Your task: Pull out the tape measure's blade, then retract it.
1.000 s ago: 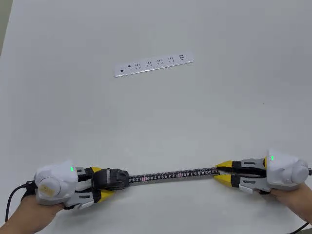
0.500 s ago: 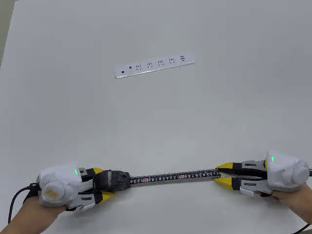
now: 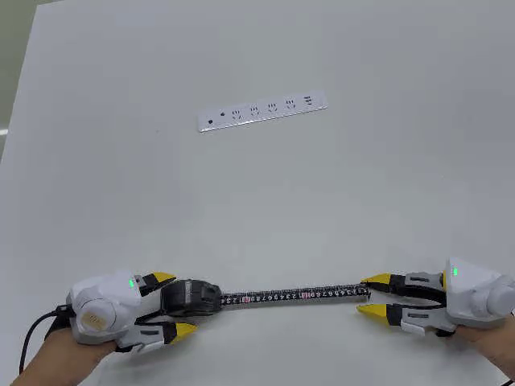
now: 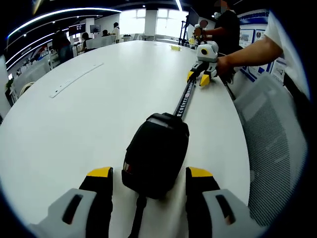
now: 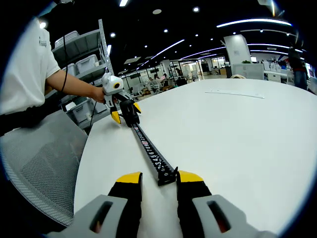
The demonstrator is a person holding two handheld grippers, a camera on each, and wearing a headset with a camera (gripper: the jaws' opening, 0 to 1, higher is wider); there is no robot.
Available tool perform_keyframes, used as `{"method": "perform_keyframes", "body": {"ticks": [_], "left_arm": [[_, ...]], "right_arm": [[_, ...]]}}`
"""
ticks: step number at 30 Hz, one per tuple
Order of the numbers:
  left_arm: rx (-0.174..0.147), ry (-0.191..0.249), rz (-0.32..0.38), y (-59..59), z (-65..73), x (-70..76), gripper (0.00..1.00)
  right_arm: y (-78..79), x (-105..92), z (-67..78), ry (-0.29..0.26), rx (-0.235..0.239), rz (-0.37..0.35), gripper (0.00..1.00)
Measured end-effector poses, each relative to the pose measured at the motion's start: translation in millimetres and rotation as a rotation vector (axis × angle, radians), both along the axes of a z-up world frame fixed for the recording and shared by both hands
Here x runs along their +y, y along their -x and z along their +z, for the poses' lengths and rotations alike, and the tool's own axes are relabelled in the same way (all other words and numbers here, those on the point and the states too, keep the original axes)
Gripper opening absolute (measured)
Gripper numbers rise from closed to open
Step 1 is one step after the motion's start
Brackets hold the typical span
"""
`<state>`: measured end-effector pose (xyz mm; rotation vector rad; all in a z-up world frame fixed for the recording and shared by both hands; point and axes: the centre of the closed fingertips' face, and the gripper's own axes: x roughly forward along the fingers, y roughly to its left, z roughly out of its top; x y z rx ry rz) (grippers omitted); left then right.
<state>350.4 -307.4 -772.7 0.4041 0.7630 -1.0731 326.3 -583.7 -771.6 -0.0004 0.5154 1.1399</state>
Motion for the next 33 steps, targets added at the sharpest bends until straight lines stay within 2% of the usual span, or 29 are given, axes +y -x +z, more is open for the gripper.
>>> {"method": "perform_keyframes", "body": {"ticks": [2, 6, 9, 13, 17, 21, 24, 27, 33], "left_arm": [[0.007, 0.014, 0.024, 0.5, 1.9, -1.0, 0.6], [0.002, 0.009, 0.05, 0.9, 1.9, 0.4, 0.62], [-0.001, 0.044, 0.096, -1.4, 7.6, -1.2, 0.62], [-0.008, 0.042, 0.121, -1.9, 8.4, -0.3, 0.66], [-0.007, 0.075, 0.176, -2.7, 13.9, -1.9, 0.68], [-0.011, 0.077, 0.22, -2.8, 15.7, 0.1, 0.7], [-0.004, 0.094, 0.274, -2.5, 18.1, 1.6, 0.71], [-0.008, 0.095, 0.314, -2.5, 20.5, 4.8, 0.71], [-0.001, 0.138, 0.392, -2.4, 26.2, 10.0, 0.73]], "right_arm": [[-1.2, -0.1, 0.6, 0.0, 0.007, -0.018, 0.3], [-0.9, 1.5, 2.6, 0.008, 0.006, -0.032, 0.34], [-0.8, 0.7, 2.6, 0.014, 0.008, -0.052, 0.35], [-1.1, -0.3, 1.8, 0.025, 0.006, -0.078, 0.38], [-3.2, -2.5, 1.8, 0.029, 0.019, -0.119, 0.42], [-4.0, -2.7, 2.7, 0.042, 0.023, -0.145, 0.44], [-3.2, 0.3, 3.9, 0.049, 0.034, -0.169, 0.49], [-2.6, -0.6, 3.5, 0.066, 0.039, -0.197, 0.5], [-0.4, -2.0, 4.6, 0.084, 0.036, -0.242, 0.52]]}}
